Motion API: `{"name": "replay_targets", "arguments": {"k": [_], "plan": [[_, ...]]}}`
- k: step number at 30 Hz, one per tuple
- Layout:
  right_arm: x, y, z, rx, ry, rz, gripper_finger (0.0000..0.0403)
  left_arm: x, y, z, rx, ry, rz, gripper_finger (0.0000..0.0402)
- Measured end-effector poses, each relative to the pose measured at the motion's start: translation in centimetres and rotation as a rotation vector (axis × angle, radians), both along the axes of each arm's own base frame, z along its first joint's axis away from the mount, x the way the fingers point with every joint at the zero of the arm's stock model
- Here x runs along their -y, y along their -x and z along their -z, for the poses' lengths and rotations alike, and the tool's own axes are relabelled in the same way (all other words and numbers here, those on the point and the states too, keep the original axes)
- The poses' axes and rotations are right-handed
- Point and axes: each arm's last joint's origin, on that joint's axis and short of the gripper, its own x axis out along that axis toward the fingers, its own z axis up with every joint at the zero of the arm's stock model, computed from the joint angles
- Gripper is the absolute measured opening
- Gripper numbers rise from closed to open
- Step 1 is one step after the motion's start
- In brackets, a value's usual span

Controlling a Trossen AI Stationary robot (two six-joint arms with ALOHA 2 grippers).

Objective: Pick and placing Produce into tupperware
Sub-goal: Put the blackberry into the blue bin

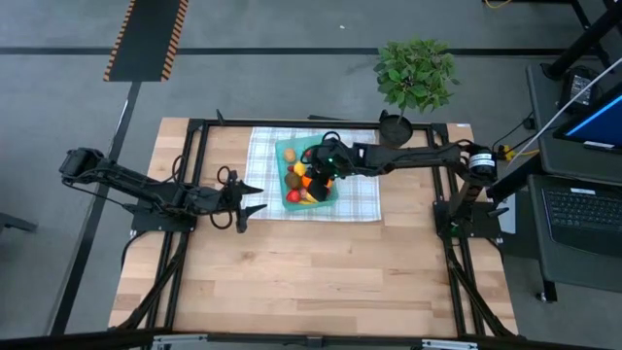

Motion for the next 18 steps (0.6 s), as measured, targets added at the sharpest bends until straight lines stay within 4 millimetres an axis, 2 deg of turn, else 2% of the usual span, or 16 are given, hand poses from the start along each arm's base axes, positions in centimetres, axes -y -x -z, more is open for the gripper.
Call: {"name": "replay_targets", "arguments": {"k": [11, 18], "plan": [[-0.4, -0.2, 0.7, -0.017, 0.003, -0.015, 0.0098, 0.0, 0.0, 0.0, 0.0, 0.0, 0.0, 0.0223], [-1.1, -1.5, 4.3, -0.089, 0.01, -0.052, 0.0098, 0.0, 0.0, 0.0, -0.003, -0.001, 0.001, 0.0219]]}}
